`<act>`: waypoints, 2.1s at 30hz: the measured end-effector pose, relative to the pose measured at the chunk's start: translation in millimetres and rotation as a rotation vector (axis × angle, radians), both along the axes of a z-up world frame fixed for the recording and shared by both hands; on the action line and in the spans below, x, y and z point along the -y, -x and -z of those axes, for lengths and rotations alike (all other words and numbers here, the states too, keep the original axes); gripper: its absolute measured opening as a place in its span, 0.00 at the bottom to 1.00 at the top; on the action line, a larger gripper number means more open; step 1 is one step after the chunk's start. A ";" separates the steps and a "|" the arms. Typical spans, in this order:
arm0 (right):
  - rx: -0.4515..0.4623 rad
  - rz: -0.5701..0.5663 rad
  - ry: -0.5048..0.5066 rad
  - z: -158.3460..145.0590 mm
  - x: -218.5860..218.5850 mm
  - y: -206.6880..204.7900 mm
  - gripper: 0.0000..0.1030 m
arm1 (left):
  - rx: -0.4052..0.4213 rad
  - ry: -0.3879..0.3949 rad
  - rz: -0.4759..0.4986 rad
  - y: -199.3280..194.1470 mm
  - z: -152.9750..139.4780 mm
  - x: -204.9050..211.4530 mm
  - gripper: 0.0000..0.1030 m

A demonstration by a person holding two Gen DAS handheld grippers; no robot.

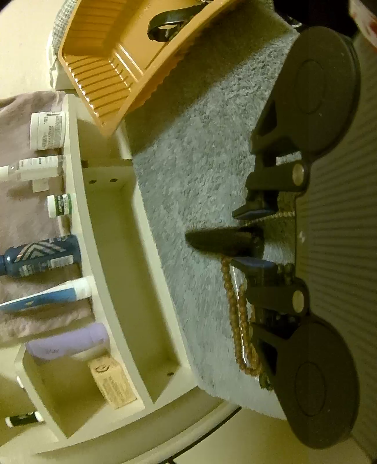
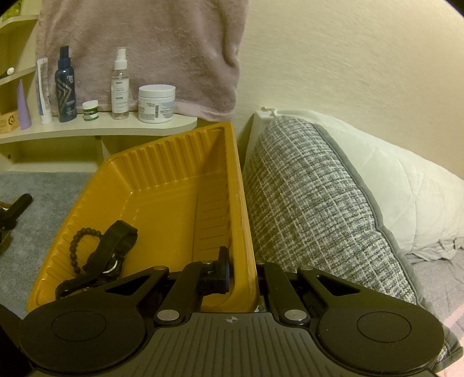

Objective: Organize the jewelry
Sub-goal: 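Pinch another black piece from the pile with the left tool, then carry the black piece to the tray and open the left tool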

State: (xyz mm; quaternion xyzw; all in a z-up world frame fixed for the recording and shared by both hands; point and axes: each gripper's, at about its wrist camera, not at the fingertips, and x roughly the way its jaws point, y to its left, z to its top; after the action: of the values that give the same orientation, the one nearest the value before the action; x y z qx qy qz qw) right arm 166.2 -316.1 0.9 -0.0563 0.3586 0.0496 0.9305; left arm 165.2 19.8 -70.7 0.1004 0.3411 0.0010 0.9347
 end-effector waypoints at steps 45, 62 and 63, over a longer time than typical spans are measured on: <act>-0.001 -0.002 0.004 -0.3 -0.7 -1.0 0.04 | 0.104 0.212 0.116 12.8 -55.9 48.4 0.19; 0.000 -0.004 0.004 -1.7 -2.7 -0.9 0.04 | 0.063 0.281 0.372 28.8 -59.4 146.0 0.19; -0.001 -0.004 0.004 -1.7 -2.8 -0.8 0.04 | 0.059 0.281 0.376 28.4 -58.6 147.9 0.19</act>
State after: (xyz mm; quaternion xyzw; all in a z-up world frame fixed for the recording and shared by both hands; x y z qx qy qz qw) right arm 167.0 -313.3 2.6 -0.0588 0.3588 0.0508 0.9302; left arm 136.7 -128.1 -12.1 0.0311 0.2856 -0.2176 0.9328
